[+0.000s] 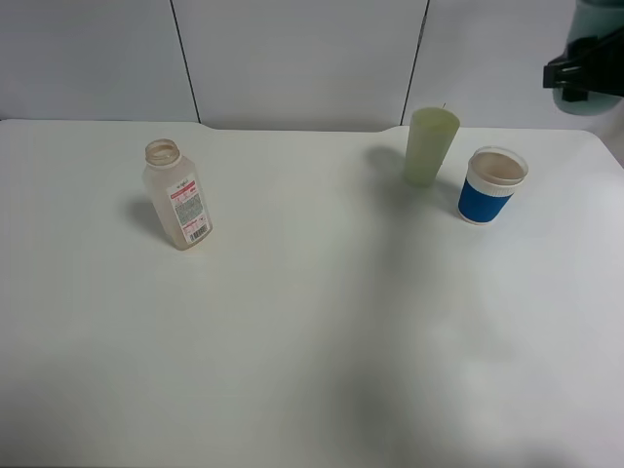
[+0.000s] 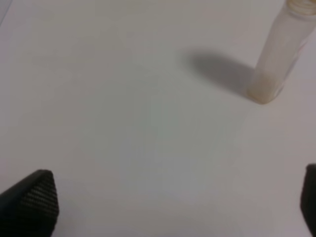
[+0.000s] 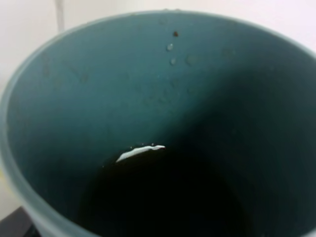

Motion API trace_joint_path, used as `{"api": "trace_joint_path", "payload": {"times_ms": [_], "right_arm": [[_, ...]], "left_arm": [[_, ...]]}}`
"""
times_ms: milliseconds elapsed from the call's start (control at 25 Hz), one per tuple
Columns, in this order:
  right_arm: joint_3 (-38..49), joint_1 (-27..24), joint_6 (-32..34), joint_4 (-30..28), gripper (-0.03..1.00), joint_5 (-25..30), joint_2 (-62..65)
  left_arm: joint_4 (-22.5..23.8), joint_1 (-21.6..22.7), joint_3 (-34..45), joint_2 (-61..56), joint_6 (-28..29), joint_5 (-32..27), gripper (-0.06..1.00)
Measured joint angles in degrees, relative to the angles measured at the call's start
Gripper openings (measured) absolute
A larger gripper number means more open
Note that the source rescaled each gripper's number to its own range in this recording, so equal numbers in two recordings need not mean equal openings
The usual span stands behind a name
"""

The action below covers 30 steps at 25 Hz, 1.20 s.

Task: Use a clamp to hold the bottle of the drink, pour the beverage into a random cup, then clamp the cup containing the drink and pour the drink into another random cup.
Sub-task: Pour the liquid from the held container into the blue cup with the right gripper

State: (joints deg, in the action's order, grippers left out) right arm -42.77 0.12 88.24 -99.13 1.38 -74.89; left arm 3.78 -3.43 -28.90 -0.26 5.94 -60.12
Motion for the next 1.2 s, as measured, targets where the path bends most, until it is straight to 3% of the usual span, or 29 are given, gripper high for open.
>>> {"api": "trace_joint_path", "payload": {"times_ms": [200,520,1200], "right_arm": [[3.22,-2.44,-0.21,0.00,0.00,2.91,0.36],[3.59,-2.32,-1.04,0.05,0.00,13.30,0.47],[4.92,7.47,-4.19,0.21,0.00,28.30,-6.75]], "left_arm": [[0.00,0.00,0.00,0.00,0.00,0.00,1.00],[0.00,0.00,0.00,0.00,0.00,0.00,1.00],[0.00,0.00,0.00,0.00,0.00,0.00,1.00]]}}
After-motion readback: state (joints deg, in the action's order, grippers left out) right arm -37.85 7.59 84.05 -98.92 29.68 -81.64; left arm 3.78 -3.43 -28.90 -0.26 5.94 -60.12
